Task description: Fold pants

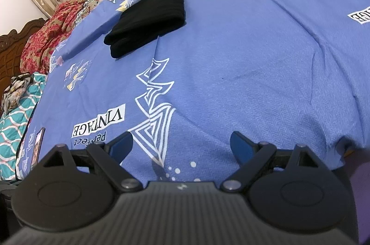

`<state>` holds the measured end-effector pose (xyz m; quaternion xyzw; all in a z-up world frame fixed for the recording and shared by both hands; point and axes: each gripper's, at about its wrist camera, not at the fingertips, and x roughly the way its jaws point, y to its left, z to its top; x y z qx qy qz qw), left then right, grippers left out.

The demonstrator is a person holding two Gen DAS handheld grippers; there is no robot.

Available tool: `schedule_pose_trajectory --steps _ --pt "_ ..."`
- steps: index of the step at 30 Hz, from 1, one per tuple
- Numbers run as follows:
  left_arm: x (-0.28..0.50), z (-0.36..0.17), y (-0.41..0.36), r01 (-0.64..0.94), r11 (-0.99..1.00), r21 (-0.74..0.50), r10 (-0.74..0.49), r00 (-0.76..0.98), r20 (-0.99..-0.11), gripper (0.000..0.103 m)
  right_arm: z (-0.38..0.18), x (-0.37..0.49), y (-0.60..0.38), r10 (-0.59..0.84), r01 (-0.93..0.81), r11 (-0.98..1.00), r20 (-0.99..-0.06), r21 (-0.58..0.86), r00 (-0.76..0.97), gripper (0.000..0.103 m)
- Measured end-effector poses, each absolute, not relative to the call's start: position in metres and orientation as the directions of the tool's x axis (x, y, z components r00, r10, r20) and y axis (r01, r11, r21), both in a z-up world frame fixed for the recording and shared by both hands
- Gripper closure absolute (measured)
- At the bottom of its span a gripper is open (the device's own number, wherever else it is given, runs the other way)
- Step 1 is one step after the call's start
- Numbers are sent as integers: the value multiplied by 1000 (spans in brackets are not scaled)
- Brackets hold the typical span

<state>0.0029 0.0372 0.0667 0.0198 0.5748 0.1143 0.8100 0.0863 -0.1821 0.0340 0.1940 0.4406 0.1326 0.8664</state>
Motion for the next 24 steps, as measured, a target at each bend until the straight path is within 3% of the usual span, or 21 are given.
schedule_pose_trajectory --steps 24 --pt "0 68 40 -170 969 177 224 311 -924 0 39 84 -179 402 -75 891 -701 447 590 10"
